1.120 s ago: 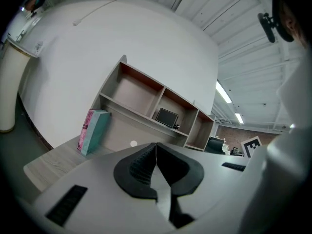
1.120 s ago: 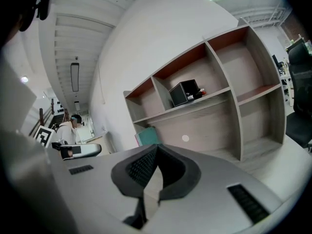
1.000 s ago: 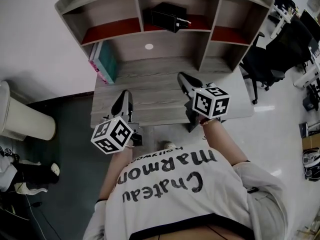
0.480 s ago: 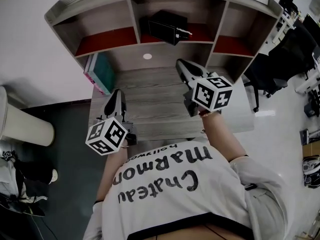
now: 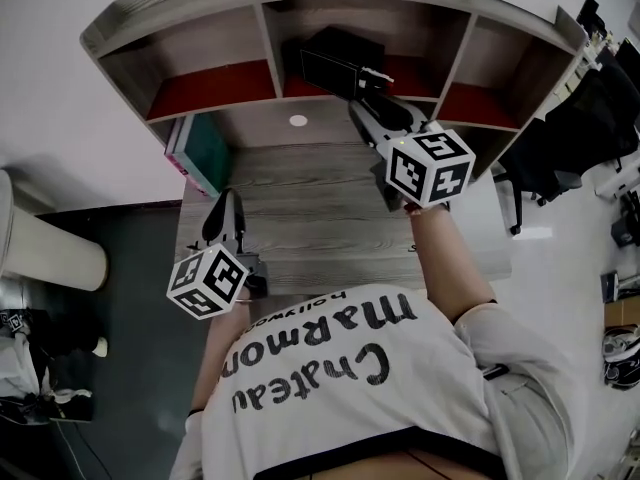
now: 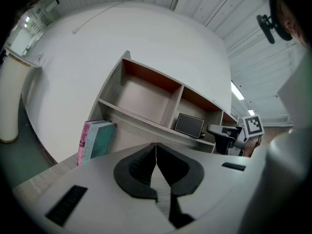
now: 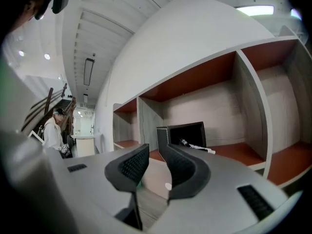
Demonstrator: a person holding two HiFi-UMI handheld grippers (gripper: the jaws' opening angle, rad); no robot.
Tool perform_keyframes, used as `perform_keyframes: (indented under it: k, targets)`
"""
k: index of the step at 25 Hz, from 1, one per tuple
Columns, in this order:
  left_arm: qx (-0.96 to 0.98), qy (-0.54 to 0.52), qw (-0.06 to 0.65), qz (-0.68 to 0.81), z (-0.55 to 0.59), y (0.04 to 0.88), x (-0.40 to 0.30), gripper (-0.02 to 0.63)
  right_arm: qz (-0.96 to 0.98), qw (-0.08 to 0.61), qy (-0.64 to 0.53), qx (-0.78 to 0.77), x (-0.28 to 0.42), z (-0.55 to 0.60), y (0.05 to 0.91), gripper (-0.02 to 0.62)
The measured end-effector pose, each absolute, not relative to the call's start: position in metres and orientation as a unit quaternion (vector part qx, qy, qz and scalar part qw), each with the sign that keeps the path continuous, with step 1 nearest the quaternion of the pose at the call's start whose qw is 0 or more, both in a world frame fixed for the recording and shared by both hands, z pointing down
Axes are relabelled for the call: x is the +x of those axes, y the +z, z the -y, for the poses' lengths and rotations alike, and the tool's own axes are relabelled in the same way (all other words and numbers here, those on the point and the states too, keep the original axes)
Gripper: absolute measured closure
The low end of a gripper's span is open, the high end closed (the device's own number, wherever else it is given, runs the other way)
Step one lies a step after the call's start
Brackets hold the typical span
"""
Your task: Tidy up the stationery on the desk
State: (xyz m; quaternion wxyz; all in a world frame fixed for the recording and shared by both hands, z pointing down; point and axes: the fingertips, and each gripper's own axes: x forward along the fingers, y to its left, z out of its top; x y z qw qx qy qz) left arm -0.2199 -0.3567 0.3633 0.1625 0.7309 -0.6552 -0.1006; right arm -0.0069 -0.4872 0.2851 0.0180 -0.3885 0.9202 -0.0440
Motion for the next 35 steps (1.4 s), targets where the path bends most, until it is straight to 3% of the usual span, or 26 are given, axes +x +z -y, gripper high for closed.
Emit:
perform_keyframes:
  k: [15,20,29,35]
  targets:
    - [0.717,-0.091,0.172,0.669,0.360,0.374,-0.225,0.589,-0.919,0.003,-0.041,-0.392,-0.026,0.526,0.288,0.446]
    - [0.714,-0.092,0.175,0.672,0.361,0.377,-0.225,0.589,-0.912,0.002,-0.052,-0.406,-0.023,0.534,0.287,0.520]
    - [0.716,-0.091,0.170,0.671,0.367,0.372,-0.223,0.589,-0.926,0.001,-0.063,-0.372,-0.026,0.538,0.272,0.546]
    - [0.719,-0.089,0.177,0.666,0.373,0.377,-0.218,0.589,-0.933,-0.039,-0.033,-0.355,-0.031,0.537,0.264,0.551]
